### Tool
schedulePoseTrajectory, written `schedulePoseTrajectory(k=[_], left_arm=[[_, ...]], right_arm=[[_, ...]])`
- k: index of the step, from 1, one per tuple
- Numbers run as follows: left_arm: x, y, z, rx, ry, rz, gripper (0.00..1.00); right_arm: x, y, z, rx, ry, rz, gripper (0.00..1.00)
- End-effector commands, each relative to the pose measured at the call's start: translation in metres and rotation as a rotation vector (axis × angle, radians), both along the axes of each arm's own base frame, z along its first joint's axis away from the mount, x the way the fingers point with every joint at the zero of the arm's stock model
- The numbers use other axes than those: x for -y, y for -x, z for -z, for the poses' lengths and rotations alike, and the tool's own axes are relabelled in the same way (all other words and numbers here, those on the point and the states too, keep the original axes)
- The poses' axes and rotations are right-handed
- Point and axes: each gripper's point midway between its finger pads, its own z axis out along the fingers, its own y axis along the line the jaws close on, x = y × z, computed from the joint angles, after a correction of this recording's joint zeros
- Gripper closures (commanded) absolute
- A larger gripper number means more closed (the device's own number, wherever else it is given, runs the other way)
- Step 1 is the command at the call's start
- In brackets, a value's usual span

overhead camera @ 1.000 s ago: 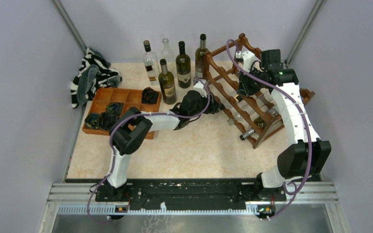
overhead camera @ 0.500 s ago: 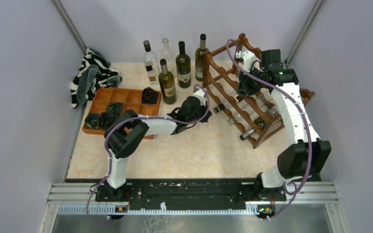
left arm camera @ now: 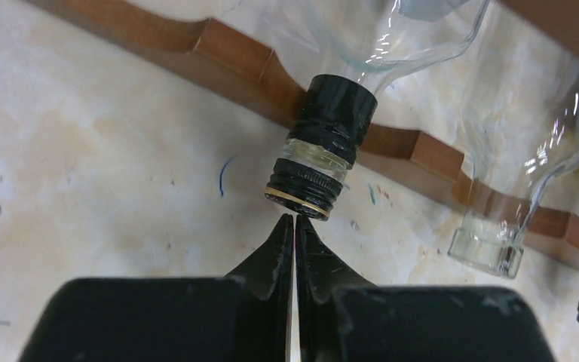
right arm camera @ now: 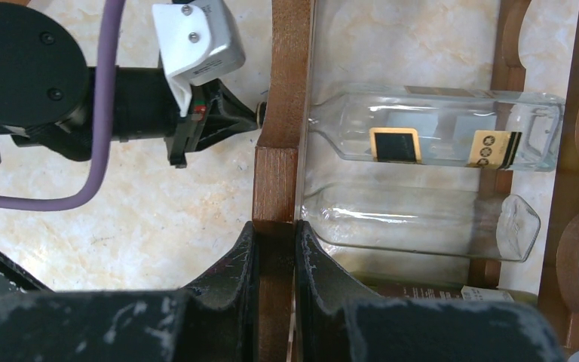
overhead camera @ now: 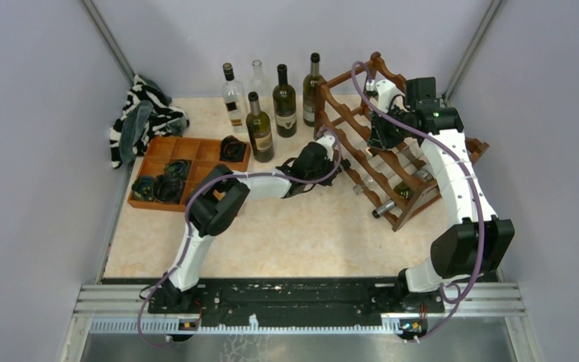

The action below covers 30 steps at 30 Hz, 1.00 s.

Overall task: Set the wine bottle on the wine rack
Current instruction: Place the wine bottle in the wine rack.

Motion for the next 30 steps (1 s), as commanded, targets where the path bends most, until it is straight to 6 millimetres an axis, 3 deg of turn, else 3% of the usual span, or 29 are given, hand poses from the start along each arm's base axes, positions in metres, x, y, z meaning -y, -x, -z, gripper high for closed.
schedulePoseTrajectory(k=[1, 9, 12, 15, 19, 25, 30], left_arm=[[0.015, -0.017, -0.011, 0.058, -0.009, 0.018, 0.93], [0.023, -0.023, -0.012, 0.06, -0.013, 0.051, 0.92], [0.016, -0.014, -0.01, 0.041, -0.006, 0.049, 0.85], [0.005, 0.0, -0.017, 0.036, 0.025, 0.048, 0.73], [-0.002, 0.026, -0.042, 0.039, 0.097, 0.117, 0.64], [-0.009, 0.073, -0.078, 0.06, 0.158, 0.317, 0.59], [-0.032, 0.112, -0.112, 0.109, 0.18, 0.432, 0.53]], right_arm=[[-0.025, 0.008, -0.026, 0.061, -0.117, -0.081, 0.96], [-0.025, 0.008, -0.025, 0.059, -0.116, -0.079, 0.95], [-0.025, 0.008, -0.025, 0.06, -0.115, -0.079, 0.95], [-0.025, 0.008, -0.025, 0.06, -0.116, -0.081, 0.95], [-0.025, 0.007, -0.026, 0.065, -0.115, -0.081, 0.95], [-0.019, 0.005, -0.031, 0.09, -0.077, -0.078, 0.94], [-0.01, 0.004, -0.035, 0.116, -0.017, -0.069, 0.91]])
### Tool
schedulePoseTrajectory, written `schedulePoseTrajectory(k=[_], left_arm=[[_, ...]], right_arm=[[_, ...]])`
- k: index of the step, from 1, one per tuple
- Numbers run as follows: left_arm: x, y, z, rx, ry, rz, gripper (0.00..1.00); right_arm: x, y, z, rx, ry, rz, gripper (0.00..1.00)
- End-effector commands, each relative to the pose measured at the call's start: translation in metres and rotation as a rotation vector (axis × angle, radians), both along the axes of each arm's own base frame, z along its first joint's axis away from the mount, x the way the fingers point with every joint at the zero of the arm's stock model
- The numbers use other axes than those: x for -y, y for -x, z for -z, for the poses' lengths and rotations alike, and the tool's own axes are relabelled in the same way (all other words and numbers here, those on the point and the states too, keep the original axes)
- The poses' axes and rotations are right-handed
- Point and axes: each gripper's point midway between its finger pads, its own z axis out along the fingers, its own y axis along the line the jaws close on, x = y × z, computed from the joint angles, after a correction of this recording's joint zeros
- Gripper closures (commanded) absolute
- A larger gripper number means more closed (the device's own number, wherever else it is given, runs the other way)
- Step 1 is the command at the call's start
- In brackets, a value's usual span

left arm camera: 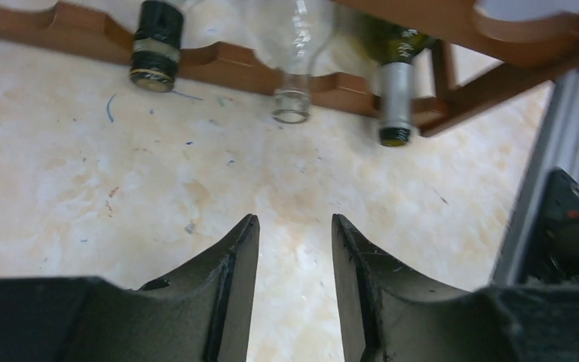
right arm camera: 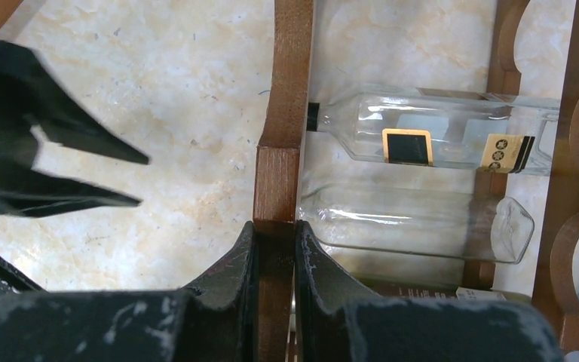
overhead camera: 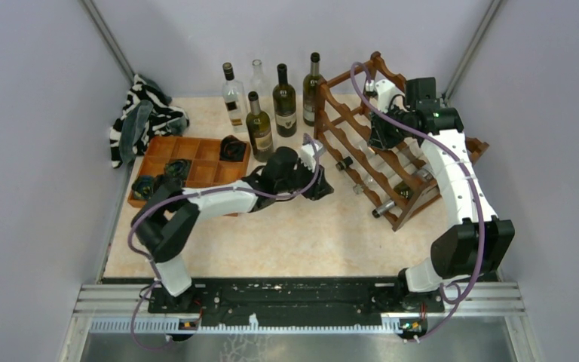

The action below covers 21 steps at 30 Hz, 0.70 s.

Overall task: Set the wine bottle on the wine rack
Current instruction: Place the wine bottle in the wine rack, then pick up the wine bottle from the center of the board.

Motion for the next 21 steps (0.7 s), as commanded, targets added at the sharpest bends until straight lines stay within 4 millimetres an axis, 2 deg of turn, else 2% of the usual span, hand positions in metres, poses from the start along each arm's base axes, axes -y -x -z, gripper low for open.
schedulePoseTrajectory(k=[1, 5, 7, 13, 16, 20, 21], left_arm=[[-0.012, 0.035, -0.05, 0.105, 0.081, 0.149, 0.52], [-0.034, 0.045, -0.09, 0.187, 0.096, 0.132, 0.44], [-0.044, 0.05, -0.116, 0.241, 0.129, 0.14, 0.38], [-0.076, 0.046, -0.16, 0.295, 0.198, 0.103, 0.26], [-0.095, 0.038, -0.175, 0.296, 0.229, 0.056, 0.21], [-0.126, 0.022, -0.195, 0.286, 0.278, -0.038, 0.03], [-0.134, 0.018, -0.2, 0.285, 0.287, -0.063, 0.01]], right_arm=[[-0.009, 0.004, -0.036, 0.106, -0.018, -0.059, 0.91], [0.0, 0.003, -0.043, 0.137, 0.038, -0.063, 0.89], [0.007, 0.003, -0.047, 0.16, 0.079, -0.077, 0.88], [0.012, 0.007, -0.053, 0.165, 0.101, -0.096, 0.86], [0.011, 0.009, -0.053, 0.159, 0.092, -0.096, 0.71], [0.008, 0.009, -0.063, 0.176, 0.067, -0.085, 0.49], [0.007, 0.008, -0.069, 0.186, 0.056, -0.085, 0.45]])
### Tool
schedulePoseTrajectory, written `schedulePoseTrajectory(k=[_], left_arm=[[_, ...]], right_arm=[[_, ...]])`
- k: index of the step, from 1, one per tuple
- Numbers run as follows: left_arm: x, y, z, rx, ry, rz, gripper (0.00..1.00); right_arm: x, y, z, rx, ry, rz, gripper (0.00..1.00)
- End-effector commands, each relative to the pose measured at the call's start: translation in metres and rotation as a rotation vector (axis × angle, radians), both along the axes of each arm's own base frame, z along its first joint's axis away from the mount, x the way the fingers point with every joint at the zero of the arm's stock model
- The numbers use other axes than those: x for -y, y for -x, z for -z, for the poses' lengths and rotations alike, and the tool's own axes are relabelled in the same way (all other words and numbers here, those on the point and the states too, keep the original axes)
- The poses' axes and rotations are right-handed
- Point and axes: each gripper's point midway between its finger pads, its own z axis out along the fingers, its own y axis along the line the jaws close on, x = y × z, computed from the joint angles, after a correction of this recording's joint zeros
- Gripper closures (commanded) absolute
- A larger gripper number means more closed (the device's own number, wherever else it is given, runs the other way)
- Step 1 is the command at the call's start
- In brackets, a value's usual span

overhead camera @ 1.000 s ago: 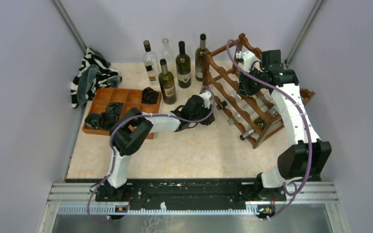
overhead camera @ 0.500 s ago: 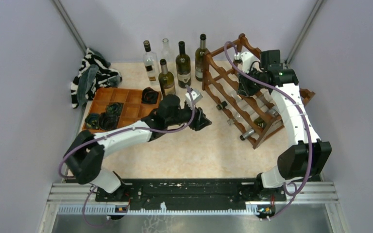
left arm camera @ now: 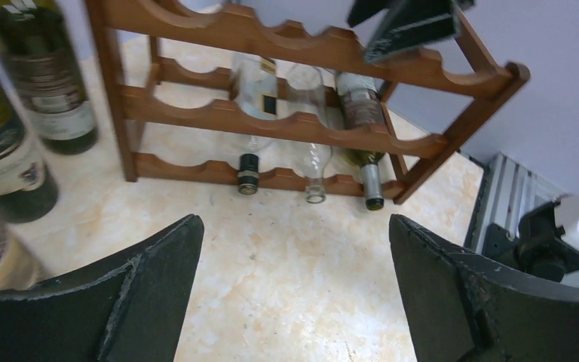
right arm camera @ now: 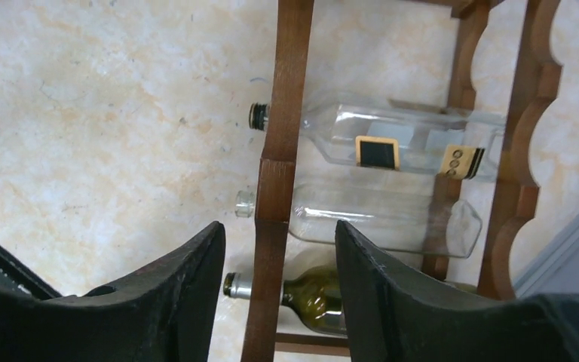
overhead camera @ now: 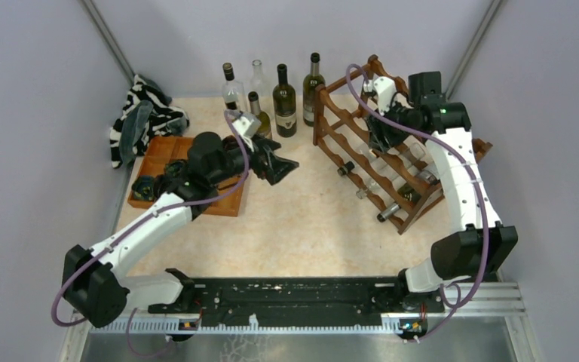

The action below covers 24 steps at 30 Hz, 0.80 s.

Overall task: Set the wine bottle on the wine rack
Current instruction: Pick up the wine bottle from the center of the board.

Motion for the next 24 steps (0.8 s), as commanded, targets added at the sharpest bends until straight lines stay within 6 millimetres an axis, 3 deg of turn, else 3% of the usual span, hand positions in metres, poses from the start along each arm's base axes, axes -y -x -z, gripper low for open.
schedulePoseTrajectory(k=[1, 5, 9, 12, 14, 17, 19, 24], left_arm=[[-0.03, -0.009, -0.018, -0.035, 0.062, -0.07, 0.01], [-0.06, -0.028, -0.035, -0.049, 0.104, -0.22, 0.01], [-0.074, -0.042, -0.045, -0.086, 0.089, -0.271, 0.01], [-0.08, -0.053, -0.05, -0.082, 0.059, -0.296, 0.01], [-0.086, -0.064, -0.049, -0.078, 0.014, -0.334, 0.01], [-0.097, -0.077, -0.053, -0.048, -0.055, -0.404, 0.01], [-0.105, -0.088, -0.054, -0.016, -0.097, -0.455, 0.01], [-0.114, -0.117, -0.058, 0.032, -0.162, -0.546, 0.01]], right_arm=[[-0.006, -0.003, -0.057, 0.161, -0.059, -0.018, 0.41], [-0.015, -0.005, -0.09, 0.223, -0.112, -0.035, 0.32], [-0.029, -0.002, -0.121, 0.285, -0.193, -0.085, 0.29], [-0.06, 0.021, -0.135, 0.293, -0.328, -0.266, 0.26], [-0.079, 0.042, -0.139, 0.295, -0.437, -0.399, 0.21], [-0.097, 0.065, -0.147, 0.349, -0.571, -0.526, 0.05], [-0.104, 0.08, -0.143, 0.305, -0.631, -0.603, 0.02], [-0.107, 0.084, -0.131, 0.256, -0.677, -0.626, 0.02]])
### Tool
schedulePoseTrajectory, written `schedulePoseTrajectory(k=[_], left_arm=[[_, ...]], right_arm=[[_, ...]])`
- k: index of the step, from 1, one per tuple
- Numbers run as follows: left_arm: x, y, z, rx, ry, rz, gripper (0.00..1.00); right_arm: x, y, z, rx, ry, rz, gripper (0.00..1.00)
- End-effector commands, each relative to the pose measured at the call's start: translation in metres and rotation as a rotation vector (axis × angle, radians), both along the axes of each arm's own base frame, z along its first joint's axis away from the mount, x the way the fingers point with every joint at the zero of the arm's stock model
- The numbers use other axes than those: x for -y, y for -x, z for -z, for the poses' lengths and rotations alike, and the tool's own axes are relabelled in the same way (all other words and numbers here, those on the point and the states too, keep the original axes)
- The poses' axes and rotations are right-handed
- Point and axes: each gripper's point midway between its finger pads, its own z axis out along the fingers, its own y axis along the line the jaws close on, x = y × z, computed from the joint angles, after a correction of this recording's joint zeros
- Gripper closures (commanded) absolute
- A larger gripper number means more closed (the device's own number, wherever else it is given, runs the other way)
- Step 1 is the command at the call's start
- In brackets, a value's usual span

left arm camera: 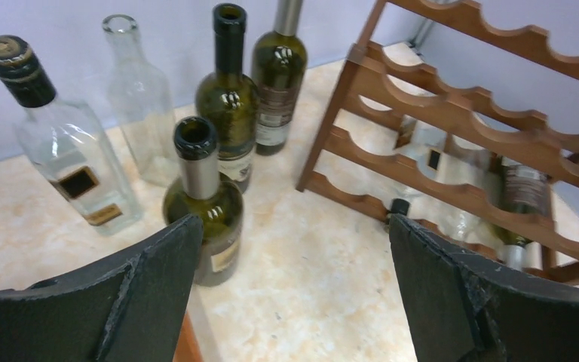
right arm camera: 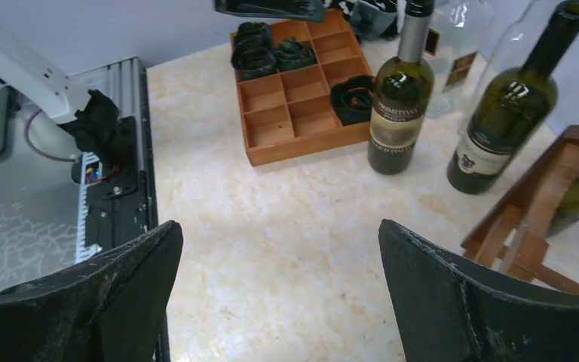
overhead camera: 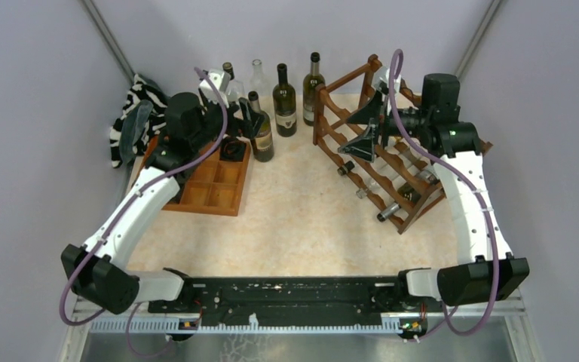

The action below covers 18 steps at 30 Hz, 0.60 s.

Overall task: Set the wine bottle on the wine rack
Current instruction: Pick up the wine bottle from the center of the board.

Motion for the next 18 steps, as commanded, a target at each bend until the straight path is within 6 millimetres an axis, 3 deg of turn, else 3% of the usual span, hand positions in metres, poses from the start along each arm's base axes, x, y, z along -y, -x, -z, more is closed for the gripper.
schedulePoseTrajectory(k=[1, 8, 13, 18], left_arm=[[-0.016, -0.029, -0.002, 0.027, -0.104, -0.105, 0.01], [-0.009, -0.061, 0.014, -0.05, -0.052, -0.082, 0.01], [-0.012, -0.084, 0.024, -0.073, -0.106, -0.125, 0.02], [-0.019, -0.106, 0.043, -0.11, -0.156, -0.194, 0.12]], right_arm=[[-0.008, 0.017, -0.02, 0.08, -0.081, -0.111, 0.02], [-0.004, 0.014, -0.003, 0.068, -0.051, -0.065, 0.02], [-0.004, 0.013, 0.002, 0.067, -0.046, -0.055, 0.02], [-0.003, 0.014, 0.008, 0.058, -0.045, -0.054, 0.02]])
